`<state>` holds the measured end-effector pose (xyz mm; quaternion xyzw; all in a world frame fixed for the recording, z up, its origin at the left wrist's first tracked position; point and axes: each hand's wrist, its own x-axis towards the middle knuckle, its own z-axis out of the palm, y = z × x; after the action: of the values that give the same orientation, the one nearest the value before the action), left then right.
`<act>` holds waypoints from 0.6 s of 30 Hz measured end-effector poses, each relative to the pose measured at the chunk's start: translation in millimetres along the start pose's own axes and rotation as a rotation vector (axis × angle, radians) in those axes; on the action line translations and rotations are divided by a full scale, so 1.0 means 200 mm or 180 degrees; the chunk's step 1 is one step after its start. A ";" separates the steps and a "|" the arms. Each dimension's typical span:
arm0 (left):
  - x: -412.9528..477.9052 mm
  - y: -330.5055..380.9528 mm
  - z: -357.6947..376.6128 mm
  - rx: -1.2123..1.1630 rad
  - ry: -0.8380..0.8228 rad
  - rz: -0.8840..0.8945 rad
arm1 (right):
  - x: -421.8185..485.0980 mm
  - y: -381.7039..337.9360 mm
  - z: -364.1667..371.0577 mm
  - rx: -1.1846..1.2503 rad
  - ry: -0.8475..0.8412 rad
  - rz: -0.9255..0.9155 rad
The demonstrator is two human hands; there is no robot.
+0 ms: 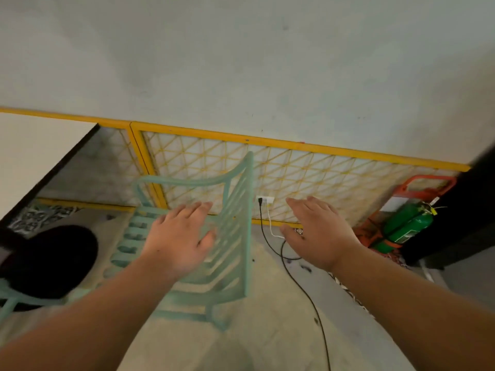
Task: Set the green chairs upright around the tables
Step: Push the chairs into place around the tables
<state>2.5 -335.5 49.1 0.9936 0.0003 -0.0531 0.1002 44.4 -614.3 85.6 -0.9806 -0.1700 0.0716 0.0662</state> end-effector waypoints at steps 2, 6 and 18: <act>0.00 0.08 0.05 -0.0100 0.0007 -0.0250 | 0.11 0.10 0.02 -0.0077 -0.0153 -0.0170; 0.02 0.11 0.11 -0.0178 -0.0061 -0.0622 | 0.35 0.15 0.08 -0.0187 -0.0320 -0.0575; 0.33 0.08 0.16 -0.0267 -0.0027 -0.1543 | 1.12 0.26 0.22 -0.0241 -0.0472 -0.1301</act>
<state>65.2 -358.0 14.1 0.9592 0.2405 -0.0797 0.1257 262.5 -580.4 7.6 -0.9196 -0.3722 0.1222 0.0298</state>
